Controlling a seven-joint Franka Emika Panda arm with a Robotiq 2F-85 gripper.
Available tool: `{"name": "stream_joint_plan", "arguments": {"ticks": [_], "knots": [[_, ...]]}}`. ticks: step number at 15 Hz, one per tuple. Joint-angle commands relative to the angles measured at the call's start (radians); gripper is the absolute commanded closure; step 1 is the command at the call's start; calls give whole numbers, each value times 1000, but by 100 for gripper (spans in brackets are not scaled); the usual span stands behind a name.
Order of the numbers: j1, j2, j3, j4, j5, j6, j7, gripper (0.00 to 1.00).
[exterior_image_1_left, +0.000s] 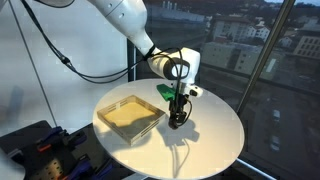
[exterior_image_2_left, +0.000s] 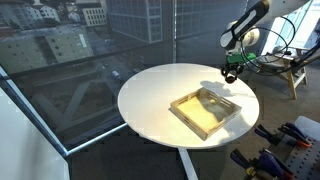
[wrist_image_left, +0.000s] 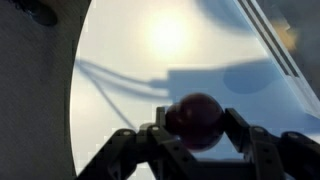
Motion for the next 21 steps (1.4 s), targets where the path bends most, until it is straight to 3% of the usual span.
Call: {"name": "stream_joint_plan", "arguments": {"ticks": [1,21], "knots": [[-26,-12,26,44,30,-63,-28,64],[-34,-49,40,174,76,-105,-20,64]]}}
